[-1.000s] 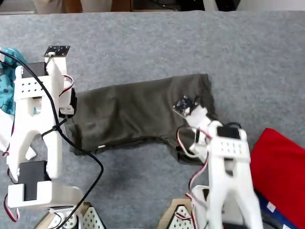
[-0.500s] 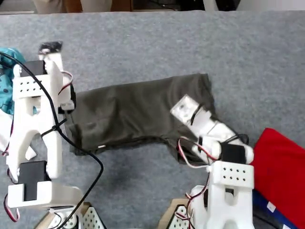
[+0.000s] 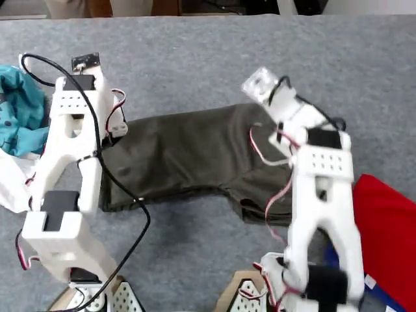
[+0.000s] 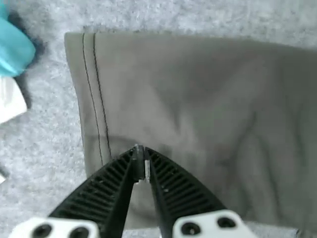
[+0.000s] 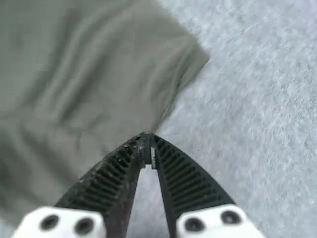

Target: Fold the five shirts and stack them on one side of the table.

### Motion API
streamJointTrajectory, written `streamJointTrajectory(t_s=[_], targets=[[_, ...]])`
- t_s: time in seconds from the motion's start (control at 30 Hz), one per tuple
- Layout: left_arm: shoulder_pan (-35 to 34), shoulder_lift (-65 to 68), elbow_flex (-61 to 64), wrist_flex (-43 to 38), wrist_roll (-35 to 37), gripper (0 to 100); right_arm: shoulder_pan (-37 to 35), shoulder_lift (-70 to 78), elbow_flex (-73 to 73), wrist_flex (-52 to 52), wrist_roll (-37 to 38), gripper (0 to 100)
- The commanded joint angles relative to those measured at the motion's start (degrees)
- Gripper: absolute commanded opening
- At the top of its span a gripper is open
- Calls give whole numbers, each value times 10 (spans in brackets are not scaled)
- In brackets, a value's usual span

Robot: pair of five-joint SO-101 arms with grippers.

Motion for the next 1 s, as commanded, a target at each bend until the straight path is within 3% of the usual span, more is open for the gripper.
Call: streamJointTrajectory(t_s=[0.0, 0.3, 0.5, 0.73, 0.97], targets=[[-21, 14, -55, -22, 48, 19, -18, 80, -76, -71, -54, 5], [-27, 103, -67, -91, 49, 19, -34, 375, -277, -113, -128, 5], [-60, 193, -113, -127, 47, 19, -4, 465, -382, -69, -105, 5], [-96, 291, -246, -60, 47, 19, 1, 529, -444, -41, -97, 5], [-86, 364, -425, 30, 28, 19, -2, 503, -451, -9, -100, 5]])
